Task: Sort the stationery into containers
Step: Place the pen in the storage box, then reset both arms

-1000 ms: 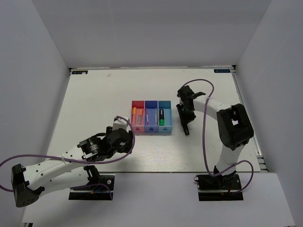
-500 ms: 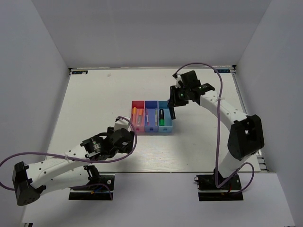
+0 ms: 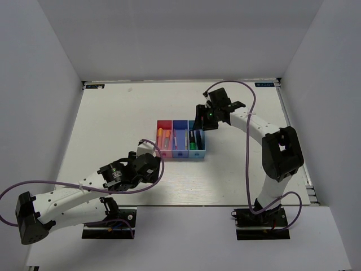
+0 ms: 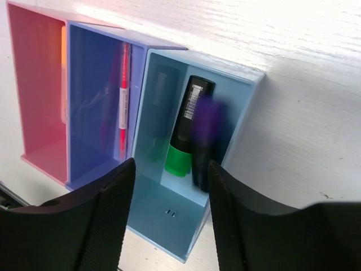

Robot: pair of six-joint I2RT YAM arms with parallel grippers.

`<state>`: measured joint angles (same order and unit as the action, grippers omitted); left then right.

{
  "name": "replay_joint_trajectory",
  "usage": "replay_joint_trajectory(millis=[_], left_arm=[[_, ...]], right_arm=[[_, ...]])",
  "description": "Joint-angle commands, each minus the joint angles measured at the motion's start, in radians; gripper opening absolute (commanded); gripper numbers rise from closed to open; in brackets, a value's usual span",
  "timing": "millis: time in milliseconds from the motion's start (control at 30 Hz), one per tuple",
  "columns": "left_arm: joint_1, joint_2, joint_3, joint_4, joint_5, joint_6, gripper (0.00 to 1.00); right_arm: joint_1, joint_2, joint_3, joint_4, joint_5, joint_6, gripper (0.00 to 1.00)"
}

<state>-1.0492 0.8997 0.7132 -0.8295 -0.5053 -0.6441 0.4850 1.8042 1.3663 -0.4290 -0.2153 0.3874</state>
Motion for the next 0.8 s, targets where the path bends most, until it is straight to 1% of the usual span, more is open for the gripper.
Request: replay_joint_trajectory(millis=[0, 133, 167, 200, 233, 267, 300, 333, 367, 400, 433, 467, 500, 533, 567, 600, 633, 667, 700, 733, 767], left_arm=[[0.002, -0.002, 0.017, 0.015, -0.013, -0.002, 0.82], [0.006, 0.001, 0.020, 0.015, -0.007, 0.001, 0.82], [0.009, 0.001, 0.022, 0.015, -0.004, 0.006, 0.82], [0.011, 0.001, 0.026, 0.012, -0.007, 0.009, 0.75], [0.012, 0.001, 0.028, 0.013, -0.007, 0.012, 0.69], [0.020, -0.002, 0.029, 0.010, -0.004, 0.014, 0.58], [0.026, -0.001, 0.032, 0.007, -0.002, 0.017, 0.45], [0.046, -0.001, 0.034, 0.006, 0.005, 0.018, 0.18], [0.075, -0.001, 0.032, 0.004, 0.023, 0.021, 0.10], [0.115, 0.002, 0.032, 0.006, 0.036, 0.029, 0.02], [0.138, 0.004, 0.029, 0.013, 0.077, 0.032, 0.01], [0.165, 0.004, 0.026, 0.021, 0.132, 0.035, 0.05], [0.264, 0.005, 0.022, 0.023, 0.201, 0.041, 0.34], [0.300, 0.007, 0.016, 0.036, 0.241, 0.044, 0.52], [0.334, 0.005, 0.014, 0.053, 0.275, 0.055, 0.67], [0.438, 0.010, -0.004, 0.061, 0.368, 0.061, 0.78], [0.469, 0.008, -0.006, 0.076, 0.393, 0.073, 0.93], [0.548, 0.014, -0.006, 0.079, 0.446, 0.087, 0.98], [0.575, 0.030, -0.004, 0.079, 0.462, 0.096, 1.00], [0.613, 0.036, -0.001, 0.076, 0.479, 0.121, 1.00], [0.630, 0.042, 0.002, 0.076, 0.497, 0.127, 1.00]], right_arm=[[0.006, -0.026, 0.034, 0.026, -0.024, -0.008, 0.61], [0.007, -0.048, 0.030, 0.022, -0.036, -0.015, 0.61], [0.004, -0.052, 0.028, 0.019, -0.038, -0.015, 0.54], [0.001, -0.072, 0.027, 0.018, -0.044, -0.018, 0.29], [0.004, -0.081, 0.024, 0.022, -0.044, -0.027, 0.13], [0.004, -0.112, 0.016, 0.018, -0.045, -0.045, 0.01], [0.001, -0.146, 0.011, 0.016, -0.032, -0.089, 0.00], [0.001, -0.169, -0.002, 0.007, -0.013, -0.148, 0.00], [-0.002, -0.231, -0.034, 0.007, 0.089, -0.169, 0.00], [-0.003, -0.247, -0.053, 0.013, 0.135, -0.214, 0.01], [-0.011, -0.259, -0.085, 0.000, 0.210, -0.225, 0.13], [-0.017, -0.287, -0.108, -0.016, 0.267, -0.276, 0.22], [-0.025, -0.293, -0.117, -0.057, 0.357, -0.288, 0.28], [-0.032, -0.301, -0.145, -0.085, 0.382, -0.304, 0.29], [-0.033, -0.327, -0.159, -0.099, 0.407, -0.333, 0.29], [-0.036, -0.338, -0.174, -0.121, 0.465, -0.343, 0.32], [-0.036, -0.371, -0.226, -0.135, 0.478, -0.352, 0.37], [-0.037, -0.409, -0.248, -0.131, 0.490, -0.378, 0.52], [-0.037, -0.460, -0.332, -0.122, 0.529, -0.380, 0.52], [-0.042, -0.488, -0.369, -0.090, 0.530, -0.416, 0.52], [-0.042, -0.549, -0.404, -0.049, 0.530, -0.435, 0.52]])
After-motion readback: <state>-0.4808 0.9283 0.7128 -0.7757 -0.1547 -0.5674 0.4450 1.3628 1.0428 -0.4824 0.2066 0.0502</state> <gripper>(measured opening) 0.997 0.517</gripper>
